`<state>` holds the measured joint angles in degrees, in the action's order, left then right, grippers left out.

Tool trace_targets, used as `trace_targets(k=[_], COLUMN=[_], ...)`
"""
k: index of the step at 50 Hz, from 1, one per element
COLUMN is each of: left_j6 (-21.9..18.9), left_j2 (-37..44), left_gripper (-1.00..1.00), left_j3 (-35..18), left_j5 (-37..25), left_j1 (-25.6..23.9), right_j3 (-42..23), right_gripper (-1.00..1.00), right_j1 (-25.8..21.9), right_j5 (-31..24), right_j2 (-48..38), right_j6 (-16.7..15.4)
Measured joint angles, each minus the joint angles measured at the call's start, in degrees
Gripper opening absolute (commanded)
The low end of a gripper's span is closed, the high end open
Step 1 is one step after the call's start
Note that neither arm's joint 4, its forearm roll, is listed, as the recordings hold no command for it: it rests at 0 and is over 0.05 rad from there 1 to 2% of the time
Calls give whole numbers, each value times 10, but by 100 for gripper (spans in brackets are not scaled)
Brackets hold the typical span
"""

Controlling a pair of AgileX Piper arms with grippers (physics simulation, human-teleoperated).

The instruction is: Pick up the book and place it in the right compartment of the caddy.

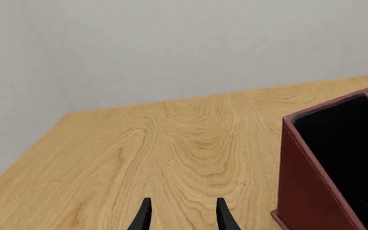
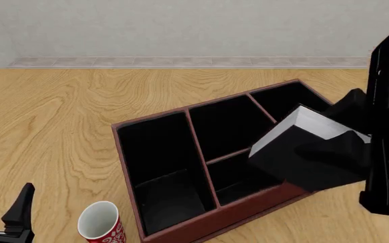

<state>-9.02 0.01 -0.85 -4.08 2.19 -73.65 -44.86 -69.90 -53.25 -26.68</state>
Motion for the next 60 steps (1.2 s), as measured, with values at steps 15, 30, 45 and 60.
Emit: trace_targets(k=[15, 30, 45, 60], left_j6=[0, 1, 1, 0], left_j2=[0, 0, 0, 0], left_gripper=[100, 100, 100, 100], left_j3=[1, 2, 2, 3], left_j5=[1, 1, -1, -1], left_j1=[2, 4, 5, 8], right_j3=[-65, -134, -216, -257], right_gripper=[-100, -100, -100, -100], right_j1=[37, 84, 119, 148], right_j5=[0, 0, 0, 0], right_j2=[-28, -60, -107, -148], right_j6=[-42, -84, -109, -115])
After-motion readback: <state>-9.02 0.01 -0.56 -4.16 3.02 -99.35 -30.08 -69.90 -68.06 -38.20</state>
